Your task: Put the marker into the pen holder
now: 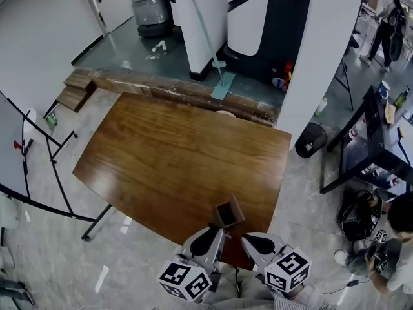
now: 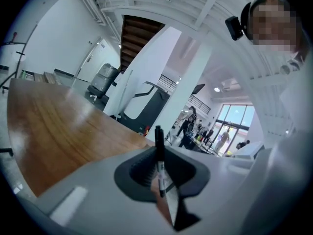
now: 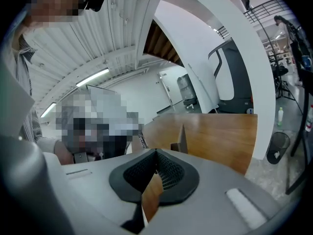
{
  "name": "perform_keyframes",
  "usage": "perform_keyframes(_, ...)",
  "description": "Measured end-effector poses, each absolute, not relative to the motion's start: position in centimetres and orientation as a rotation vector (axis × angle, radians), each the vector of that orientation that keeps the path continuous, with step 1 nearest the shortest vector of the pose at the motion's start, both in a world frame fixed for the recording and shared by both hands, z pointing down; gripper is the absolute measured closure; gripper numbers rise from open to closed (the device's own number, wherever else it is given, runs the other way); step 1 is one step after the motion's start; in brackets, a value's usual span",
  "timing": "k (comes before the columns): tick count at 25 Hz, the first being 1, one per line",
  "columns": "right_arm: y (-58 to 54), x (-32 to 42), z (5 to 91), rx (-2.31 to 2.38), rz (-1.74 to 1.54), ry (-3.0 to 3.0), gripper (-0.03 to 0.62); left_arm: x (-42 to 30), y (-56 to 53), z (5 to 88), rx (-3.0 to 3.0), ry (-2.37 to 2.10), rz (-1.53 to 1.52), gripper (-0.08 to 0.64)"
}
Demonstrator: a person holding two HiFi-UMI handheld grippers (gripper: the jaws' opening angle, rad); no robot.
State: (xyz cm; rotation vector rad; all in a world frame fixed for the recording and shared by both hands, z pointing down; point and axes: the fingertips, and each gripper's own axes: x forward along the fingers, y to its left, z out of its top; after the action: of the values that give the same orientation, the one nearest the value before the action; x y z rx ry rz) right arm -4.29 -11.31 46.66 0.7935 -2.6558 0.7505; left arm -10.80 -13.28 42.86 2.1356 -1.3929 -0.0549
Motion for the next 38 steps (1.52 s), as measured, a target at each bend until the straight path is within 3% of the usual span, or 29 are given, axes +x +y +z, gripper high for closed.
perform_keyframes(22,-12.6,-3.2,50.4,0.825,0.877,-2.572,0.592,-12.3,-19.0,46.7,2.135,-1.459,0.027,0.514)
perform_keyframes(38,-12.1,-2.5,53.2,0.819,0.966,-2.524,0.592,-10.0,-19.6,52.4,2.171,-1.411,0.259,0.512)
